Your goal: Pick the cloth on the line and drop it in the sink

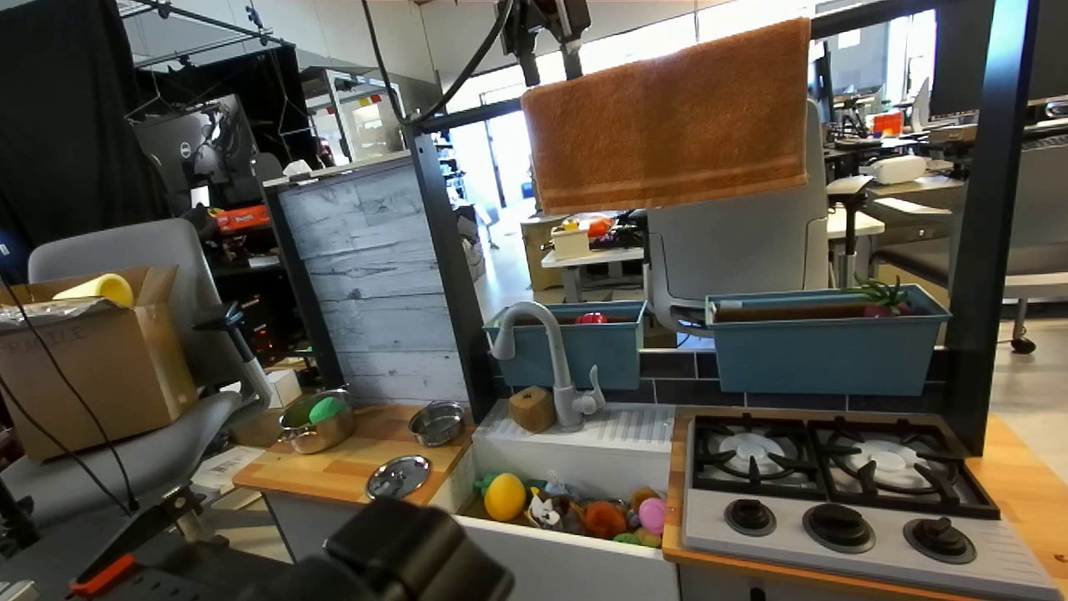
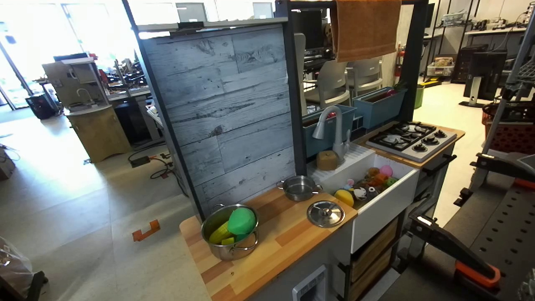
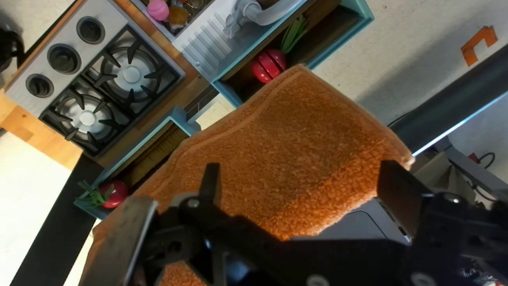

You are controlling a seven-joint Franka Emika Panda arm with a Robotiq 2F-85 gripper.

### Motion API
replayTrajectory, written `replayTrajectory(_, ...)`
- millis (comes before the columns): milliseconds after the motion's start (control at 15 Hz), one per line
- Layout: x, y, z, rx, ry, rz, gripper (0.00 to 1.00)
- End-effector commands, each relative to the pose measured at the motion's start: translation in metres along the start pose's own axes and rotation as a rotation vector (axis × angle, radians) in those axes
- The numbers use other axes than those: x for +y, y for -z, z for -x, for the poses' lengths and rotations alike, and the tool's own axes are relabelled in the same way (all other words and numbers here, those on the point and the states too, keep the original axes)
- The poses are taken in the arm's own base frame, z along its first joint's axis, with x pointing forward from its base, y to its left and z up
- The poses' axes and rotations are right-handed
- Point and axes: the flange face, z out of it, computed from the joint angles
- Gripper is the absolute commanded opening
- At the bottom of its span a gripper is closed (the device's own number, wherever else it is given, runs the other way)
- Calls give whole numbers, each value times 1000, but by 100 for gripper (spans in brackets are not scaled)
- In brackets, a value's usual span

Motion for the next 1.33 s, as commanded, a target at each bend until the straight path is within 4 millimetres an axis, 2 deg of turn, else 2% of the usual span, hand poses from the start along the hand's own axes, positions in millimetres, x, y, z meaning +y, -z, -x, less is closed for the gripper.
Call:
replayTrajectory(0, -6, 0, -8, 20, -3, 8, 100)
replayTrajectory(200, -10, -3, -9, 36, 1, 3, 100)
replayTrajectory(267, -11, -4, -10, 39, 8, 0, 75)
replayTrajectory(333, -12, -4, -10, 42, 9, -1, 74)
replayTrajectory(867, -19, -5, -13, 83, 24, -18, 12)
replayTrajectory(933, -19, -5, -13, 83, 26, -22, 55)
replayTrajectory(1000, -18, -4, -14, 85, 27, -24, 51)
replayTrajectory(1067, -19, -2, -15, 105, 25, -38, 52)
replayTrajectory(1267, -19, -2, -18, 144, 26, -49, 72)
